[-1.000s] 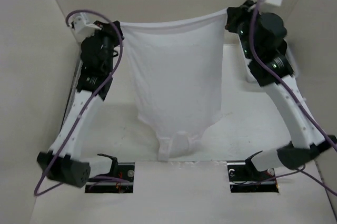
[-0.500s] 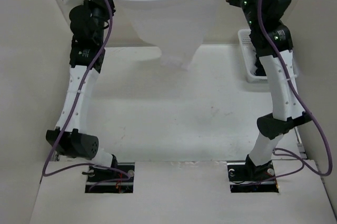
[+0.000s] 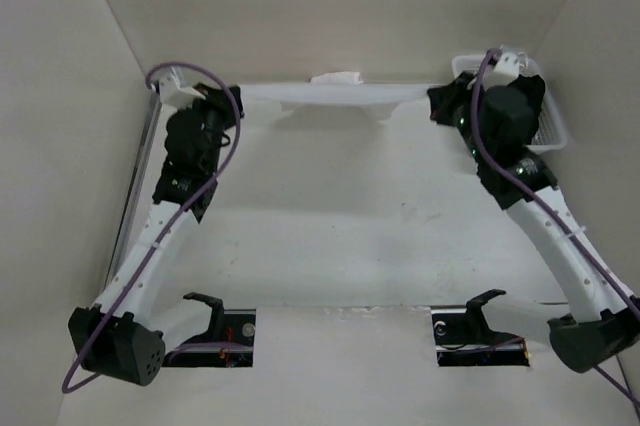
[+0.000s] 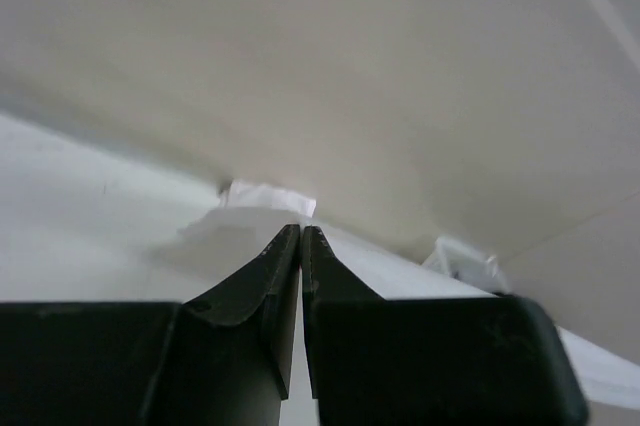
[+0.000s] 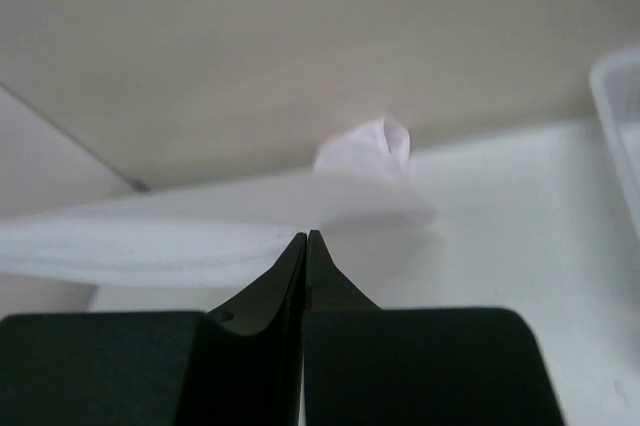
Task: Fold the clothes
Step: Flatten the tank top out
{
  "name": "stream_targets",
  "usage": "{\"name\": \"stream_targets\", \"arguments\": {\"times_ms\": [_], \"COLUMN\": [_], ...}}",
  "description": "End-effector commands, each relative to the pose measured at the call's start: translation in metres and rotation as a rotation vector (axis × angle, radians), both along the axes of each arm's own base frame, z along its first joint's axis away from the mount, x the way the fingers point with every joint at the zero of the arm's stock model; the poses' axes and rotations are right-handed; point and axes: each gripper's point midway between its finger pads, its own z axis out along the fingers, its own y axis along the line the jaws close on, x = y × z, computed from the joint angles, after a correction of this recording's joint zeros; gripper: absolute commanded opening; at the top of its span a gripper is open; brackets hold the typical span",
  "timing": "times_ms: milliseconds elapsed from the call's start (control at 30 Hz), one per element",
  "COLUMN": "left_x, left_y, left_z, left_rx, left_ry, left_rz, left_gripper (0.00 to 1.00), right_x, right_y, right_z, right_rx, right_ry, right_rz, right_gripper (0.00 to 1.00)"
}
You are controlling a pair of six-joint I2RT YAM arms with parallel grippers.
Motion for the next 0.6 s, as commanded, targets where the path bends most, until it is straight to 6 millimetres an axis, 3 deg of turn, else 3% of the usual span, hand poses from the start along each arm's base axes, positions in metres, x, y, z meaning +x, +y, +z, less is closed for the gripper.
{"name": "stream_targets", "arguments": {"times_ms": [0,167,267,333,400,467,567], "left_x": [-0.037,-0.111,-0.152,-0.174,-0.191,-0.200,-0.199], "left_y": [0.007,0.015,0.011,0.009,0.010,0.011,0.014], "left_z": [-0.065,-0.179,-0.218,-0.234,-0.243,-0.246,-0.241], "left_rx": [0.009,0.011,-0.020,-0.056,-0.097,-0.136,-0.145], "left_ry": [0.056,0.258,0.353,0.413,0.458,0.478,0.475], "left_rz": [0.049,0.031,-0.024,-0.051,-0.062,-0.060,-0.037], "left_gripper": [0.04,0.04,0.04,0.04,0.04,0.04,0.04], "right_x": [-0.031,-0.106,-0.163,-0.193,-0.221,-0.242,-0.247], "right_y": [0.010,0.036,0.037,0.037,0.040,0.046,0.054], "right_z": [-0.057,-0.173,-0.240,-0.272,-0.296,-0.306,-0.296], "right_rx": [0.066,0.093,0.087,0.103,0.123,0.153,0.164], "right_ry": [0.031,0.209,0.376,0.473,0.567,0.621,0.605], "right_rz": [0.030,0.138,0.190,0.227,0.274,0.317,0.327], "right_gripper": [0.00,0.00,0.00,0.00,0.00,0.00,0.00]}}
